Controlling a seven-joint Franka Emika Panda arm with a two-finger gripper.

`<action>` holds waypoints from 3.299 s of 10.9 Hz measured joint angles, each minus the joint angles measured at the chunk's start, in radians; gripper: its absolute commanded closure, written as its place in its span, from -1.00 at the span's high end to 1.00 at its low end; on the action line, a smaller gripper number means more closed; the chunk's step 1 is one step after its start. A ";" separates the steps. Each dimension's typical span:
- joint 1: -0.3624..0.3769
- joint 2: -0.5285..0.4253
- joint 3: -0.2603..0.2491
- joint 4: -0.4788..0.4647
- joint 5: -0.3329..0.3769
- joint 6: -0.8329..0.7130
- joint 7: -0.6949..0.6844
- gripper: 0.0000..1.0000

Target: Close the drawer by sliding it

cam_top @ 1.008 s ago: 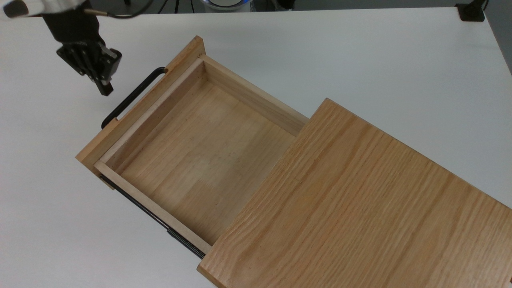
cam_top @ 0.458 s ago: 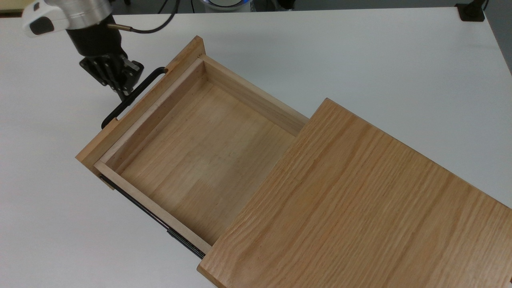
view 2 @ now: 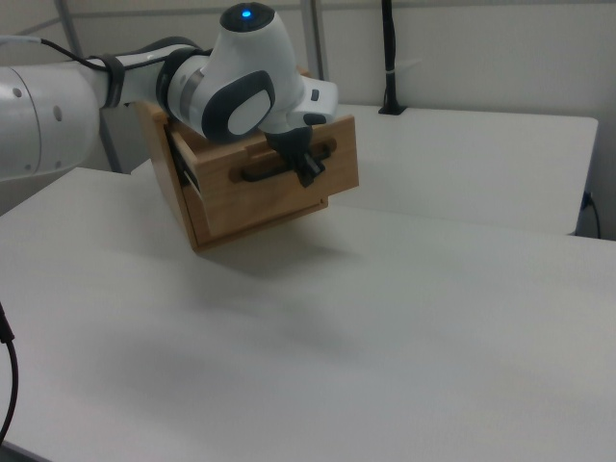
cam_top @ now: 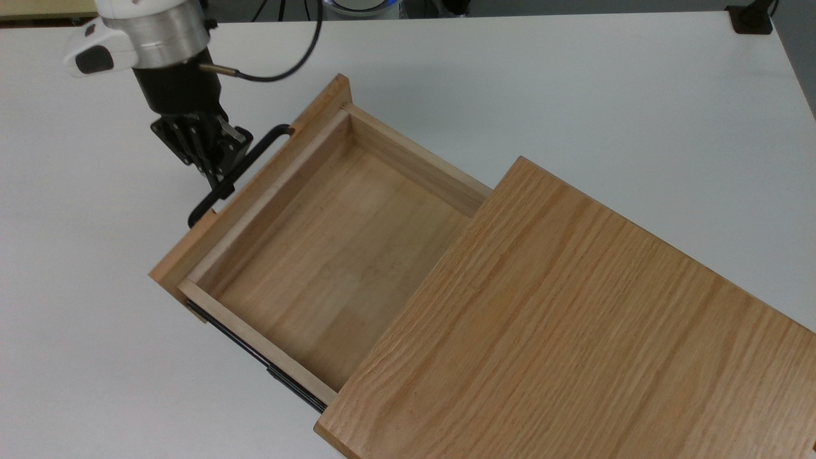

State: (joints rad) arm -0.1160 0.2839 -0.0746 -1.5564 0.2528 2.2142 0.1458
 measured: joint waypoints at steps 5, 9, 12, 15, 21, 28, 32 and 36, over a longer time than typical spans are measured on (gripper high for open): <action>0.071 0.045 0.004 0.053 0.000 0.033 0.100 -1.00; 0.147 0.079 0.007 0.065 0.000 0.166 0.209 -1.00; 0.188 0.111 0.009 0.067 0.000 0.282 0.258 -1.00; 0.216 0.141 0.022 0.068 0.000 0.395 0.294 -1.00; 0.250 0.211 0.038 0.105 0.000 0.537 0.355 -1.00; 0.214 0.186 0.038 0.113 -0.001 0.414 0.278 -1.00; 0.147 0.056 0.038 0.113 -0.043 0.005 0.214 -1.00; 0.117 -0.080 0.036 0.112 -0.126 -0.375 0.213 -1.00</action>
State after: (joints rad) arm 0.0012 0.2035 -0.0383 -1.4449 0.1266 1.8388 0.3589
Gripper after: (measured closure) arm 0.996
